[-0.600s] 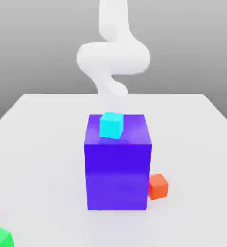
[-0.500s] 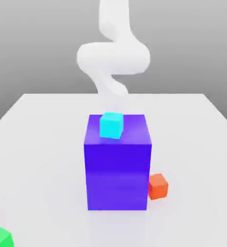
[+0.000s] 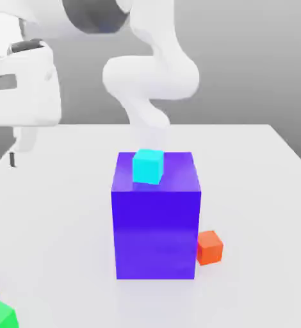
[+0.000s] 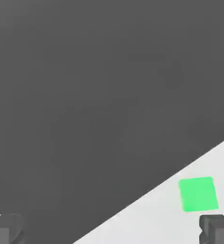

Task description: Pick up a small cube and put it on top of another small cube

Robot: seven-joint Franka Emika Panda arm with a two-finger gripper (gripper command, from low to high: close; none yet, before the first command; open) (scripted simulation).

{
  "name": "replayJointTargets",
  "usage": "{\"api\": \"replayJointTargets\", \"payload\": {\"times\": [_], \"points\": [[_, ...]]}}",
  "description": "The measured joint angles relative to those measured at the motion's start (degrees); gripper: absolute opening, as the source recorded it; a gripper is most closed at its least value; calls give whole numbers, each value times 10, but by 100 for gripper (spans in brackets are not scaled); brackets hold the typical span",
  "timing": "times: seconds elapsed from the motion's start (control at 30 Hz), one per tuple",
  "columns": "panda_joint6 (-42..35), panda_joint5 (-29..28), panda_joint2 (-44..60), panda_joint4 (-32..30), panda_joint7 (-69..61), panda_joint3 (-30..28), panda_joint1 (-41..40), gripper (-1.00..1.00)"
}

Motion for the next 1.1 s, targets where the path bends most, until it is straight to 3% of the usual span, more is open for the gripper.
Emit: {"api": "replayJointTargets", "payload": {"times": [0.37, 0.5, 0.53, 0.77, 0.9, 1.1], "points": [[65, 50, 228, 2, 42, -44, -80, 0], [119, 88, 311, 19, 21, -14, -113, 0], [132, 98, 330, 23, 14, -4, -122, -100], [135, 99, 334, 24, 13, -2, -123, -100], [84, 59, 264, 7, 42, -36, -98, -100], [3, -8, 243, 76, -72, 11, -56, -100]]}}
